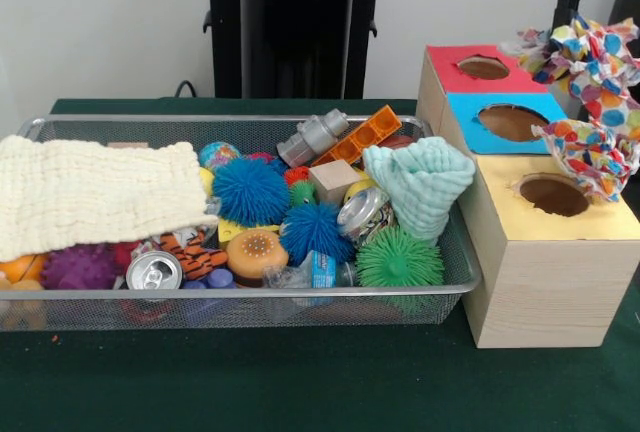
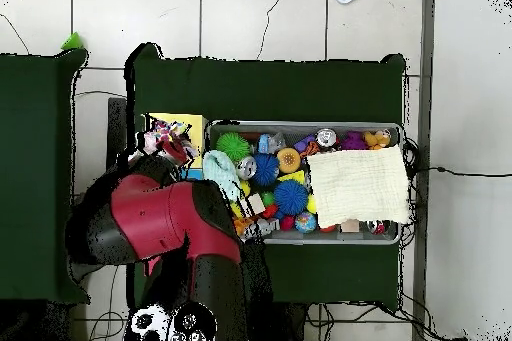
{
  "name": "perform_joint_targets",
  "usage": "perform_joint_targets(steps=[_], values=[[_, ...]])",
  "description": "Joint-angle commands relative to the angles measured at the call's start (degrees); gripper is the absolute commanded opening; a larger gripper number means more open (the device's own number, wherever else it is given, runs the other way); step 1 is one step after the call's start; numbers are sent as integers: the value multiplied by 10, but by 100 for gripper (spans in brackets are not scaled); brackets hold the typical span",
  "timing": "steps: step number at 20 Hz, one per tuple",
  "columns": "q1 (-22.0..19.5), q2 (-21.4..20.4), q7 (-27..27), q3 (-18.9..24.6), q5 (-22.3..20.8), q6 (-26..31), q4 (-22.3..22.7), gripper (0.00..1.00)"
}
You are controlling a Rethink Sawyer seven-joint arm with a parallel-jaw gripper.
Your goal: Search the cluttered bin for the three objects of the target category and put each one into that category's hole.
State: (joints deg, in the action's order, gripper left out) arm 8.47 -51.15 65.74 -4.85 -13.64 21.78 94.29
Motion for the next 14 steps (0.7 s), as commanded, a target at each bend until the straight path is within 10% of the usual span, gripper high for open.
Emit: perform_joint_targets(steps=[1, 14], values=[[-10, 5, 71, 3, -28, 15, -3, 0], [-50, -27, 32, 47, 11, 89, -8, 0]])
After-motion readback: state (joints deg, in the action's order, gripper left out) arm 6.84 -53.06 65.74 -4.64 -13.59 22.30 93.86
